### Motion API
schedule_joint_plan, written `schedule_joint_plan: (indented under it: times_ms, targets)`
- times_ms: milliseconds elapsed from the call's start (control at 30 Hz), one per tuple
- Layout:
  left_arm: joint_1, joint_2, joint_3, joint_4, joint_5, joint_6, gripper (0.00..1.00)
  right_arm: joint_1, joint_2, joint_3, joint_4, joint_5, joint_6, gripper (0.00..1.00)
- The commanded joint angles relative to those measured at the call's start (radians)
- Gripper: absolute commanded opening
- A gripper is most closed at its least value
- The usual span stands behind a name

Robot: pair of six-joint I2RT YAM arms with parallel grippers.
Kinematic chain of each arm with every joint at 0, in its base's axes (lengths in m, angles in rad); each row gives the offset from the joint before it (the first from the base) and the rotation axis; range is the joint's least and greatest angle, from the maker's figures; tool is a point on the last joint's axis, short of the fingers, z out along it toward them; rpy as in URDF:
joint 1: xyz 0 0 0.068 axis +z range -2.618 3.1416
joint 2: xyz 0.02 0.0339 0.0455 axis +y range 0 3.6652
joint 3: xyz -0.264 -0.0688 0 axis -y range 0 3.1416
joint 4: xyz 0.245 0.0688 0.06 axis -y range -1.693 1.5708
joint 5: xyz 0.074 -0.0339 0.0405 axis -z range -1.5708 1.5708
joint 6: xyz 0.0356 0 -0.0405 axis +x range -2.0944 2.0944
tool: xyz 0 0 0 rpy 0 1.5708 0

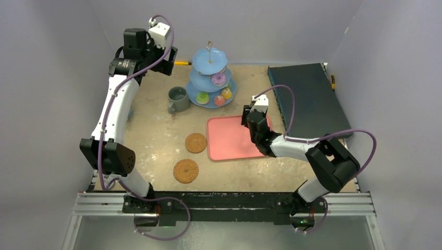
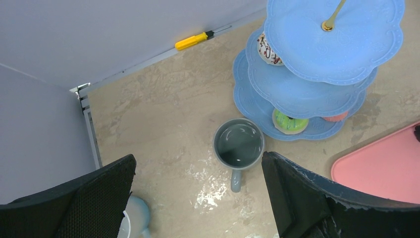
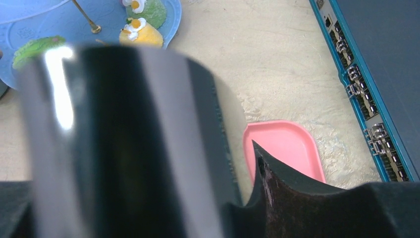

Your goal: Serve the afternoon tea

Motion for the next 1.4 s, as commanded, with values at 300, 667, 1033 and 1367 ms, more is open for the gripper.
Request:
schedule_joint_plan:
  times_ms: [300,667,1033,1367]
  targets:
    - [0.011,-0.027,0.043,0.004,0.002,0.012,0.99,0.015,-0.057,-0.003,-0.094,0.011,0.043,0.45]
    - [0.013,-0.031,0.039,0.006,0.005,0.009,0.99,0.016,-0.163,0.125,-0.118,-0.01,-0.035,0.44]
    - [0.019,-0.042,0.026,0.006,0.011,0.009,0.99,0.015,-0.075,0.389,-0.078,-0.057,-0.152,0.45]
    - [0.024,-0.055,0.006,0.018,0.014,0.008,0.99,0.015,0.069,0.672,-0.072,-0.118,-0.252,0.46]
